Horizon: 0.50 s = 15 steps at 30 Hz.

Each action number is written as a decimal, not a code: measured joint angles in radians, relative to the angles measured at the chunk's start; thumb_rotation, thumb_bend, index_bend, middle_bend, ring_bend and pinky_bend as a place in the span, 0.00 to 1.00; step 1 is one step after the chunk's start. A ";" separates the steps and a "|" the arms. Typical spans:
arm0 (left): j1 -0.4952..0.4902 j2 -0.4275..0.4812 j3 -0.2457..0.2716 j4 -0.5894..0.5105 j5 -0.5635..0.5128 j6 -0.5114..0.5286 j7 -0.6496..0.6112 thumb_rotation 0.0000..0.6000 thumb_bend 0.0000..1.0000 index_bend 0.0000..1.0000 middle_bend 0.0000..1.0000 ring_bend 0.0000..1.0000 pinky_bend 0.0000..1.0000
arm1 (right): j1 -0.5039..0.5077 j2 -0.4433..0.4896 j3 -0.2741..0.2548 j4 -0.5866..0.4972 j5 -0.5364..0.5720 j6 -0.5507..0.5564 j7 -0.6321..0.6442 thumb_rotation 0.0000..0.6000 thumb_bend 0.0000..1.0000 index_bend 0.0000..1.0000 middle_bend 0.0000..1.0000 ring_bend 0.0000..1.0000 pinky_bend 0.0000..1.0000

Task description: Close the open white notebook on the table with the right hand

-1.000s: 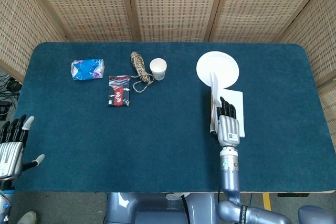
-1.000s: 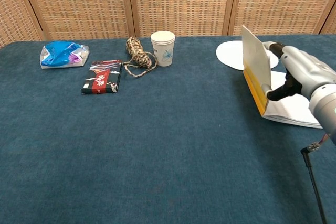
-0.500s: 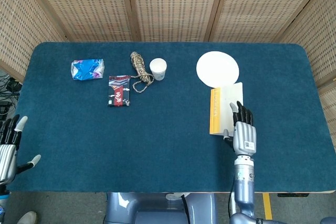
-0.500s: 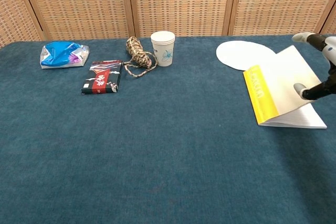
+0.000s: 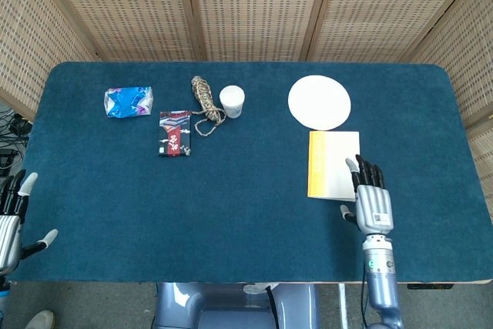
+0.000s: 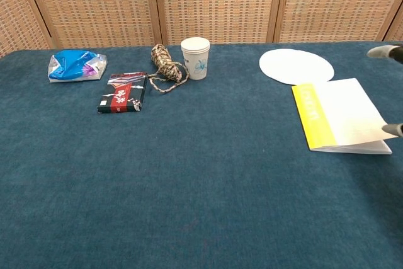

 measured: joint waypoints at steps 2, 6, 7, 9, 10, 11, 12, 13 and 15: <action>-0.001 -0.007 0.001 0.004 -0.001 -0.005 0.020 1.00 0.06 0.00 0.00 0.00 0.00 | -0.012 0.077 -0.039 0.006 -0.044 -0.017 0.020 1.00 0.33 0.00 0.00 0.00 0.00; -0.005 -0.025 0.001 0.010 -0.006 -0.018 0.054 1.00 0.06 0.00 0.00 0.00 0.00 | -0.037 0.202 -0.104 0.047 -0.137 -0.043 0.132 1.00 0.32 0.00 0.00 0.00 0.00; -0.006 -0.027 0.001 0.012 -0.006 -0.020 0.058 1.00 0.06 0.00 0.00 0.00 0.00 | -0.045 0.225 -0.123 0.072 -0.171 -0.047 0.172 1.00 0.32 0.00 0.00 0.00 0.00; -0.007 -0.031 0.001 0.015 -0.006 -0.023 0.066 1.00 0.06 0.00 0.00 0.00 0.00 | -0.058 0.245 -0.144 0.117 -0.212 -0.046 0.217 1.00 0.32 0.00 0.00 0.00 0.00; -0.007 -0.035 0.002 0.017 -0.006 -0.024 0.073 1.00 0.06 0.00 0.00 0.00 0.00 | -0.067 0.255 -0.155 0.149 -0.232 -0.041 0.233 1.00 0.32 0.00 0.00 0.00 0.00; -0.007 -0.038 0.003 0.019 -0.005 -0.025 0.077 1.00 0.06 0.00 0.00 0.00 0.00 | -0.075 0.261 -0.163 0.172 -0.247 -0.035 0.243 1.00 0.31 0.00 0.00 0.00 0.00; -0.008 -0.041 0.003 0.022 -0.004 -0.027 0.080 1.00 0.06 0.00 0.00 0.00 0.00 | -0.083 0.267 -0.171 0.194 -0.262 -0.028 0.252 1.00 0.31 0.00 0.00 0.00 0.00; -0.008 -0.044 0.004 0.024 -0.002 -0.028 0.083 1.00 0.06 0.00 0.00 0.00 0.00 | -0.095 0.275 -0.182 0.219 -0.283 -0.017 0.268 1.00 0.31 0.00 0.00 0.00 0.00; -0.007 -0.047 0.006 0.028 0.001 -0.027 0.085 1.00 0.06 0.00 0.00 0.00 0.00 | -0.116 0.285 -0.197 0.244 -0.311 0.004 0.295 1.00 0.31 0.00 0.00 0.00 0.00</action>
